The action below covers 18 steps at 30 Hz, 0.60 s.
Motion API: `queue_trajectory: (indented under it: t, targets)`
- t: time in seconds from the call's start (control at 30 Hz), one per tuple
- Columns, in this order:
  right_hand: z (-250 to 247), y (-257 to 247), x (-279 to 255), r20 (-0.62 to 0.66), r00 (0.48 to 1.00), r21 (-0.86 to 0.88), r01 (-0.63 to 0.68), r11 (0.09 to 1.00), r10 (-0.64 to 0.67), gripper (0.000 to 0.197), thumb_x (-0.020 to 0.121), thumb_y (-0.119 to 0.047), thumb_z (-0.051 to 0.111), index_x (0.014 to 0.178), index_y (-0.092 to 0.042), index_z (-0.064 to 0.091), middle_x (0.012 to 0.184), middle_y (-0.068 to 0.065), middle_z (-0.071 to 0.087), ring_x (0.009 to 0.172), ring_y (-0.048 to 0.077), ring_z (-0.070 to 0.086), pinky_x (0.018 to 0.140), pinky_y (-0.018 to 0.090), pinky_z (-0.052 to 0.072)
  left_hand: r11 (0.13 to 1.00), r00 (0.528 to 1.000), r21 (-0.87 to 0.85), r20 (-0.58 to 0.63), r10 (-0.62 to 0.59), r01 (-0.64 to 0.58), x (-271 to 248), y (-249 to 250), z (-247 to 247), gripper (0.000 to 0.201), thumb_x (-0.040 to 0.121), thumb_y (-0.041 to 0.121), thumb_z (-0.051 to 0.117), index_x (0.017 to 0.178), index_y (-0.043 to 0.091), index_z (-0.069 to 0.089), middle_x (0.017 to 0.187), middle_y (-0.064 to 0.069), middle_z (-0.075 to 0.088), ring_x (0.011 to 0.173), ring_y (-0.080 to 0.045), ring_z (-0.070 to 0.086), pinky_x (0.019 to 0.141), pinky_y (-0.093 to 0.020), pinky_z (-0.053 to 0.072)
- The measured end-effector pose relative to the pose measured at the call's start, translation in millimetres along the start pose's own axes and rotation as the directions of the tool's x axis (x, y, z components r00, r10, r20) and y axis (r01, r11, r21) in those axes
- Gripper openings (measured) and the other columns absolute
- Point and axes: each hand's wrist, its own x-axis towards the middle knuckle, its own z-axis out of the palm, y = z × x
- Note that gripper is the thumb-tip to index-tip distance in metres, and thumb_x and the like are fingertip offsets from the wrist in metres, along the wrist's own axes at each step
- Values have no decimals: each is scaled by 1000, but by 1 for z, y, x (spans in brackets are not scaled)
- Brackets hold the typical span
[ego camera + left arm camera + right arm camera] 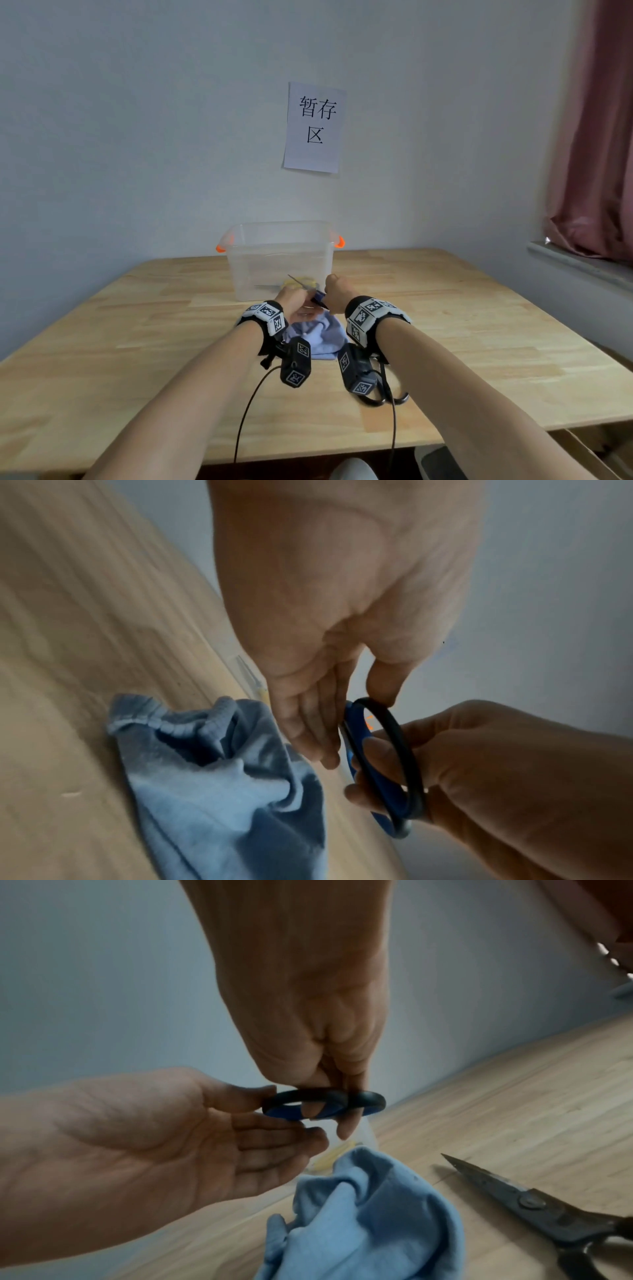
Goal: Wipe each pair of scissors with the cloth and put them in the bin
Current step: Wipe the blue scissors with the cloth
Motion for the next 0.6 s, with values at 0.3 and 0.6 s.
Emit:
queue_trajectory:
  t: [0.3, 0.6]
  targets:
    - [7, -5, 6, 18, 995, 142, 91, 986, -95, 27, 92, -4, 58, 118, 2, 62, 121, 22, 64, 108, 33, 62, 91, 36, 53, 1000, 983, -23, -181, -22, 18, 6, -7, -21, 23, 91, -16, 45, 82, -6, 64, 91, -22, 67, 77, -33, 64, 61, -41, 58]
    - [9, -10, 21, -127, 991, 237, 62, 969, -33, 31, 94, 5, 44, 116, 3, 65, 119, 21, 65, 110, 33, 60, 89, 31, 47, 999, 945, 41, -328, 22, -9, 16, -17, -40, 29, 102, -4, 38, 113, -12, 63, 113, -27, 66, 86, -31, 62, 77, -43, 57]
